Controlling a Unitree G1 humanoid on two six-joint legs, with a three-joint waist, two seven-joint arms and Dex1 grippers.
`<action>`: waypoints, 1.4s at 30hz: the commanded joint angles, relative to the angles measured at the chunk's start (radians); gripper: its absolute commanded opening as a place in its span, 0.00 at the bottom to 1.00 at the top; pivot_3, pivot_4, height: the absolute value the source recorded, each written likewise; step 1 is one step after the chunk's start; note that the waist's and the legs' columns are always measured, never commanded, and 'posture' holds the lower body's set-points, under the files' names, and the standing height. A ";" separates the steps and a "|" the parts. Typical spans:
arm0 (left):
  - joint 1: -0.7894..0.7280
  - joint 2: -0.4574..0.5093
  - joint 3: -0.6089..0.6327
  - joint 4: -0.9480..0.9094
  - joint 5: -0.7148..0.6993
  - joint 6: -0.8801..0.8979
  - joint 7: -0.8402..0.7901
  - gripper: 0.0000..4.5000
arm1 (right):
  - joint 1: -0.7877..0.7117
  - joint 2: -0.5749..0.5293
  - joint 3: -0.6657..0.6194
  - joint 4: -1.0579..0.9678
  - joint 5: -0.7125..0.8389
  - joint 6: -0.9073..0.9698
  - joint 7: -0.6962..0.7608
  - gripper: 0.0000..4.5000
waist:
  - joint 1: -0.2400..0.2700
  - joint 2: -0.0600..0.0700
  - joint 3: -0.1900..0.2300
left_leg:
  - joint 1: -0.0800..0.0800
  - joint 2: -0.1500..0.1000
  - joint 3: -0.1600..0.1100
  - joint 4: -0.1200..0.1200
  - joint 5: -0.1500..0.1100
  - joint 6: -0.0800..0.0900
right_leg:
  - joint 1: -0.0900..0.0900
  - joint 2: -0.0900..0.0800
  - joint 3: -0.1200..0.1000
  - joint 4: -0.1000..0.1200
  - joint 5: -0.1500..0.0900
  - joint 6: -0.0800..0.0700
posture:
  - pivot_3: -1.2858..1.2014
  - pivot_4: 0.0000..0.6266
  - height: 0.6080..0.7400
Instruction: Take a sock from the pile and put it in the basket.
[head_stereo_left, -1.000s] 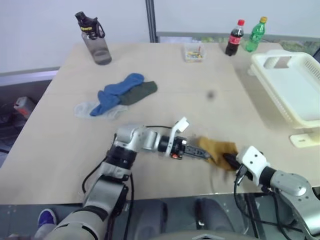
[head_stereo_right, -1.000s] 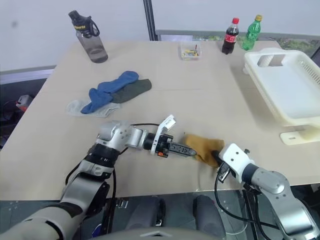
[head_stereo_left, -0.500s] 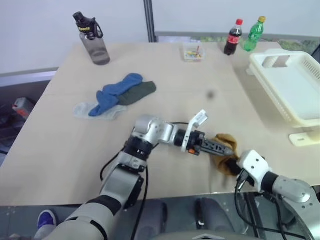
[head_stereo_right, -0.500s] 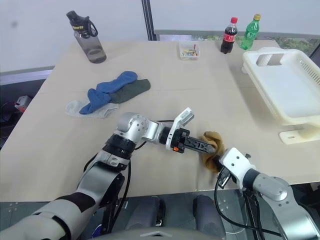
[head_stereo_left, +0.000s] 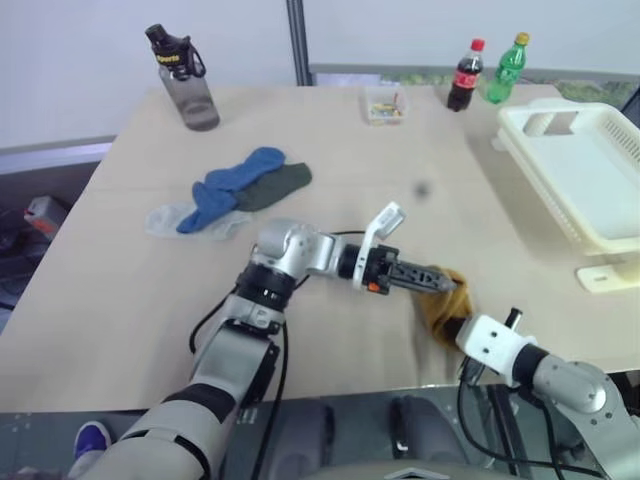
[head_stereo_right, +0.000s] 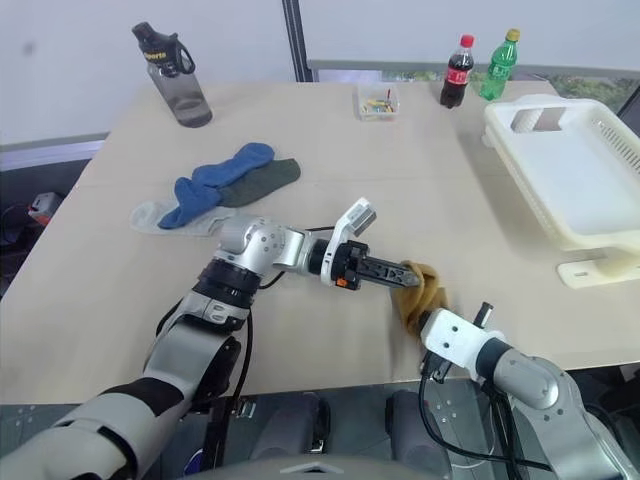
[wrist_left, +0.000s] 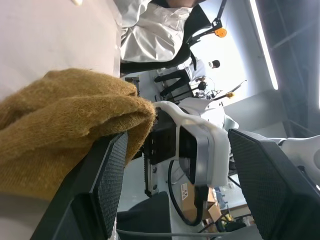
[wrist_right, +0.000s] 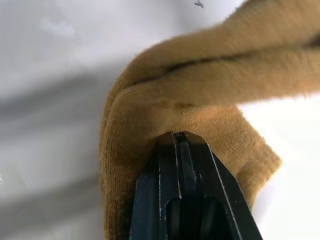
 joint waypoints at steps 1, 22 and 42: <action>-0.024 -0.062 -0.044 0.040 0.015 -0.049 -0.033 0.76 | 0.029 -0.029 0.048 0.050 -0.075 -0.011 0.019 0.01 | 0.001 -0.002 0.000 | 0.000 0.000 0.001 0.000 0.000 0.000 | 0.000 0.000 0.000 0.000 -0.001 0.000 | 0.52 0.24 1.00; 0.014 -0.075 -0.243 0.223 0.213 -0.221 -0.257 0.76 | 0.362 0.165 -0.391 -0.422 0.258 0.168 0.077 0.68 | 0.022 0.000 -0.003 | -0.006 0.000 -0.007 0.002 0.000 0.001 | -0.001 -0.001 -0.006 -0.004 -0.002 0.000 | 0.52 0.24 1.00; 0.293 0.323 -0.099 -0.446 0.254 -0.628 -0.240 0.76 | -0.184 0.071 -0.342 -0.292 0.823 0.699 -0.245 0.77 | 0.023 0.006 0.001 | -0.012 0.002 -0.007 0.001 0.000 0.001 | -0.008 -0.002 -0.005 -0.002 0.001 -0.004 | 0.52 0.24 1.00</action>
